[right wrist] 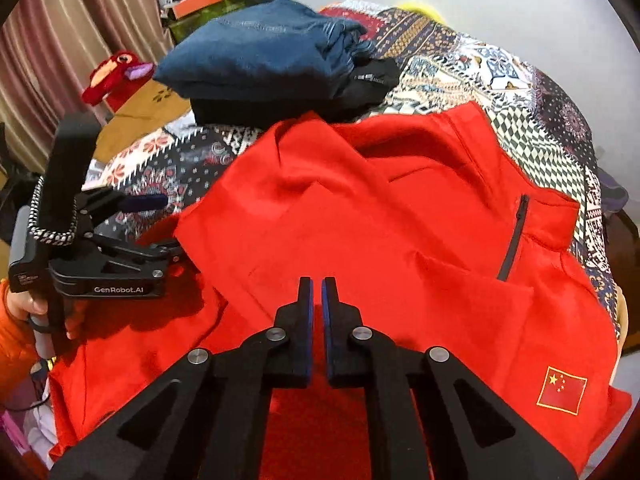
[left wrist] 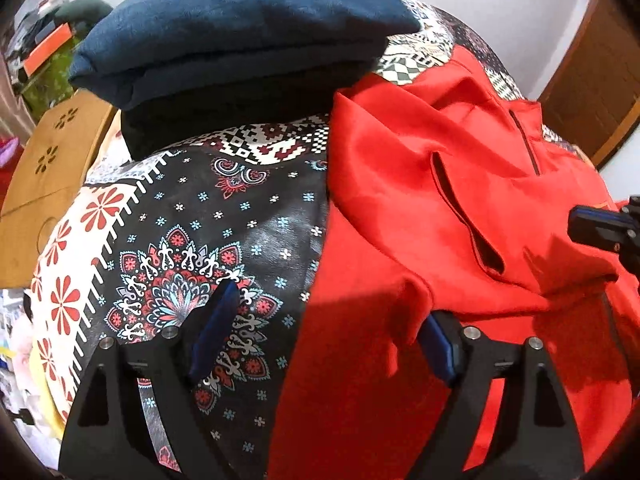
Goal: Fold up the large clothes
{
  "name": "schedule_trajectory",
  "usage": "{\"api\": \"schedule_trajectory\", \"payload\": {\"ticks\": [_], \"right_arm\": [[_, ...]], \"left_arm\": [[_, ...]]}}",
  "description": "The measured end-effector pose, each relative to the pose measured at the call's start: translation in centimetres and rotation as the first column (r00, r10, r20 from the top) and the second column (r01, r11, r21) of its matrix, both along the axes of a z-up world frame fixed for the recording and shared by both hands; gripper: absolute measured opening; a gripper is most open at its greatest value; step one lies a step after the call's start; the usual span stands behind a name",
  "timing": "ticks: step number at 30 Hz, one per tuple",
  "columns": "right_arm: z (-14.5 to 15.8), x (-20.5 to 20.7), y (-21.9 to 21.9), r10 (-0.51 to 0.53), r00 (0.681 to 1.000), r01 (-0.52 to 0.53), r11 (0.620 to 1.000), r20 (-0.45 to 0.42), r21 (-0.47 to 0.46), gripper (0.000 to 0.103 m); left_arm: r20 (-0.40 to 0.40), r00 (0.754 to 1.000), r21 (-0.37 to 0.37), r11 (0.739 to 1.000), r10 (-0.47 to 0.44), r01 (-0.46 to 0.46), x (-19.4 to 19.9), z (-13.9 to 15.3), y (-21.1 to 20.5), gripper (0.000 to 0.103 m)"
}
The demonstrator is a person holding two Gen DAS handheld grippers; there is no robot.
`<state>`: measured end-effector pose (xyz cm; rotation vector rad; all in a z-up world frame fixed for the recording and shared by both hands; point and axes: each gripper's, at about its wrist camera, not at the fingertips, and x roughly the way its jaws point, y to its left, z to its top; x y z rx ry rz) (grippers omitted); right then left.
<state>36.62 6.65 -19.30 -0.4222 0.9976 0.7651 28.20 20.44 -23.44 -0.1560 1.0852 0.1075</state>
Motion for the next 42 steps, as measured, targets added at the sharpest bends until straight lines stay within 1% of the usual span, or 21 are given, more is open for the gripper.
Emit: {"api": "schedule_trajectory", "payload": {"ticks": [2, 3, 4, 5, 6, 8, 11, 14, 17, 19, 20, 21, 22, 25, 30, 33, 35, 38, 40, 42], "right_arm": [[0.0, -0.3, 0.1, -0.005, 1.0, 0.006, 1.0, -0.021, 0.007, 0.005], [-0.2, -0.4, 0.2, 0.003, 0.999, -0.003, 1.0, -0.046, -0.002, 0.008], [-0.3, -0.5, 0.3, 0.017, 0.997, -0.018, 1.0, -0.073, -0.012, 0.012], [-0.6, -0.6, 0.7, 0.031, 0.995, -0.034, 0.999, -0.096, -0.027, 0.022], [-0.8, -0.7, 1.2, 0.037, 0.995, -0.04, 0.998, -0.094, -0.038, 0.028], [-1.2, -1.1, 2.0, 0.053, 0.997, -0.056, 0.997, -0.064, -0.054, 0.031], [-2.1, -1.3, 3.4, 0.083, 0.995, -0.088, 0.992, -0.053, -0.09, 0.031], [-2.9, -1.2, 4.4, 0.098, 0.994, -0.103, 0.989, -0.052, -0.104, 0.031], [-3.3, -0.8, 4.9, 0.092, 0.995, -0.096, 0.991, -0.043, -0.095, 0.031], [-3.6, -0.3, 5.1, 0.085, 0.995, -0.089, 0.993, -0.054, -0.079, 0.03], [-3.6, -0.2, 5.2, 0.083, 0.995, -0.086, 0.994, -0.055, -0.073, 0.023], [-3.7, -0.1, 5.2, 0.08, 0.995, -0.084, 0.994, -0.059, -0.066, 0.012], [-3.8, -0.1, 5.2, 0.078, 0.995, -0.082, 0.994, -0.065, -0.066, 0.009], [-3.3, 0.1, 4.7, 0.059, 0.997, -0.061, 0.997, -0.059, -0.039, 0.006], [-0.6, -0.1, 3.1, -0.002, 1.0, 0.002, 1.0, 0.03, 0.019, 0.006], [2.2, 0.0, 1.2, -0.037, 0.996, 0.032, 0.997, 0.078, 0.069, 0.005], [4.3, -0.1, -0.5, -0.069, 0.99, 0.056, 0.993, 0.126, 0.104, 0.005], [7.6, -0.1, -3.7, -0.133, 0.973, 0.104, 0.982, 0.191, 0.156, 0.005], [9.9, -0.2, -6.7, -0.199, 0.951, 0.153, 0.968, 0.236, 0.199, 0.005], [11.4, -0.4, -9.1, -0.263, 0.928, 0.202, 0.95, 0.263, 0.236, 0.005]], "left_arm": [[-0.002, 1.0, 0.02, 0.999, -0.029, 0.029, -0.3, 0.1, -0.8, 0.084], [0.0, 0.999, 0.029, 0.999, -0.042, 0.042, -0.3, 0.2, -1.2, 0.084], [0.002, 0.999, 0.041, 0.998, -0.053, 0.053, -0.4, 0.2, -1.6, 0.084], [0.004, 0.998, 0.053, 0.997, -0.061, 0.061, -0.5, 0.2, -2.0, 0.084], [0.005, 0.998, 0.06, 0.996, -0.066, 0.065, -0.4, 0.2, -2.2, 0.084], [0.01, 0.998, 0.069, 0.995, -0.068, 0.067, -0.4, 0.3, -2.4, 0.084], [0.016, 0.998, 0.051, 0.997, -0.058, 0.057, -0.2, 0.3, -2.0, 0.084], [0.016, 0.999, 0.044, 0.998, -0.044, 0.043, 0.0, 0.0, -1.4, 0.084], [0.012, 0.999, 0.032, 0.999, -0.032, 0.032, 0.0, -0.4, -0.7, 0.084], [0.012, 0.999, 0.012, 1.0, -0.029, 0.029, -0.1, -0.6, -0.2, 0.084], [0.012, 1.0, 0.006, 1.0, -0.028, 0.028, -0.1, -0.7, -0.1, 0.084], [0.013, 1.0, 0.001, 1.0, -0.027, 0.027, -0.2, -0.7, 0.1, 0.084], [0.014, 1.0, 0.0, 1.0, -0.026, 0.026, -0.1, -0.7, 0.1, 0.084], [0.016, 1.0, 0.001, 1.0, -0.026, 0.026, 0.2, -0.7, -0.2, 0.084], [0.018, 0.999, -0.014, 1.0, -0.028, 0.028, 1.2, -0.3, -1.2, 0.084], [0.04, 0.999, 0.035, 0.999, -0.023, 0.021, 1.6, 0.5, -1.7, 0.084], [0.067, 0.998, 0.062, 0.998, 0.004, -0.008, 1.6, 1.3, -1.3, 0.084], [0.086, 0.994, 0.048, 0.996, 0.065, -0.069, 1.4, 2.4, 0.4, 0.084], [0.083, 0.992, 0.053, 0.994, 0.091, -0.096, 1.3, 2.7, 1.2, 0.084], [0.076, 0.992, 0.059, 0.993, 0.101, -0.105, 1.0, 2.6, 1.6, 0.084]]}}
